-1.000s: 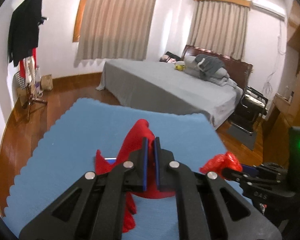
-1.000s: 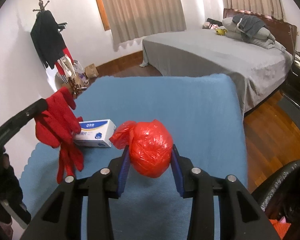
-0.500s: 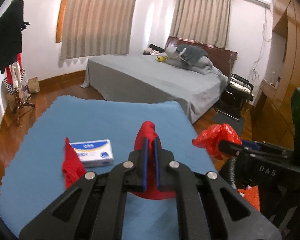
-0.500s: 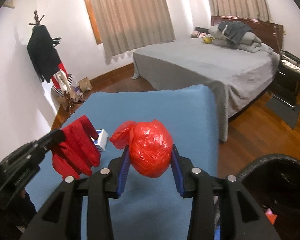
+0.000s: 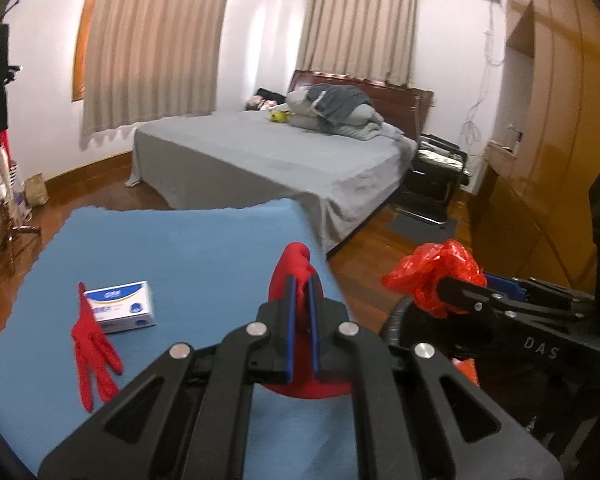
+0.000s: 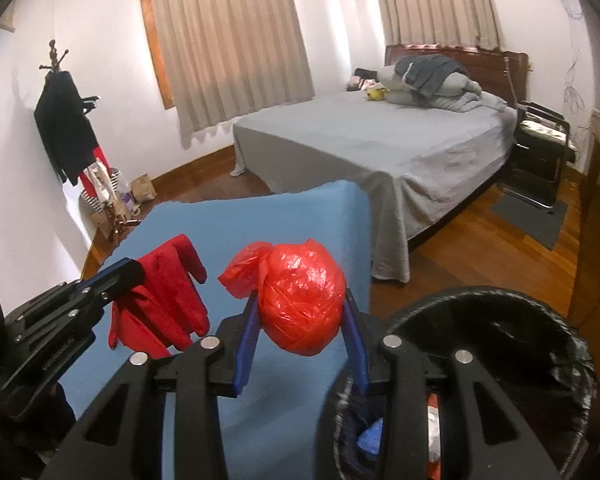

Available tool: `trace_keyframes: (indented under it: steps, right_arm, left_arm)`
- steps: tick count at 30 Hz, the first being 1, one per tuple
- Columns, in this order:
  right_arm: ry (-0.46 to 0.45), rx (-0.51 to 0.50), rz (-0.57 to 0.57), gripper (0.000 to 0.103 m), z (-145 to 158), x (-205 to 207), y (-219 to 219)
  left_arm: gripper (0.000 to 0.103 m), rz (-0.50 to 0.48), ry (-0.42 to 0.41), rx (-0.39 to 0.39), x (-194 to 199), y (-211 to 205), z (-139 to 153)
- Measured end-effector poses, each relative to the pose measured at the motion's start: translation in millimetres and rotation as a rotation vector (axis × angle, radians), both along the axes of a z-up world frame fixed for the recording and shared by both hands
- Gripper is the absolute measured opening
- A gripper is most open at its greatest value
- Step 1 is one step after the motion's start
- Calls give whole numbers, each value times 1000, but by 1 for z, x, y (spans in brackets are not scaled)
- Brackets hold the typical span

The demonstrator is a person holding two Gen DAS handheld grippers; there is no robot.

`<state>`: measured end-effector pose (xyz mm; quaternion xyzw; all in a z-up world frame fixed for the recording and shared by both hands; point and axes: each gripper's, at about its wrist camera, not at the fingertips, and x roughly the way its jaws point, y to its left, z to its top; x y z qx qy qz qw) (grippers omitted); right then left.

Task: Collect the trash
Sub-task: 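Lower both tools into the bin and release the red glove and bag ball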

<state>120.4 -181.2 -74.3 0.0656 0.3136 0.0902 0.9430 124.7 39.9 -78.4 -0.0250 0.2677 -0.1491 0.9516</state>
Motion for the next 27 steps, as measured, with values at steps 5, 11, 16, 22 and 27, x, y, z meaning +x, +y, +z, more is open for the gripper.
trace_keyframes:
  steps: [5, 11, 16, 22, 27]
  right_arm:
    - [-31, -8, -43, 39, 9, -18, -22]
    - [-72, -29, -97, 39, 20, -40, -40]
    - [-85, -46, -140, 39, 23, -53, -55]
    - [-92, -55, -187, 39, 22, -66, -72]
    - [-89, -61, -237, 39, 19, -76, -91]
  left_arm:
    - [5, -51, -26, -9, -13, -25, 9]
    - [5, -118, -59, -12, -27, -50, 19]
    - [5, -167, -81, -8, -38, -66, 22]
    - [5, -223, -99, -7, -49, -85, 23]
    - [5, -267, -102, -10, -53, -100, 21]
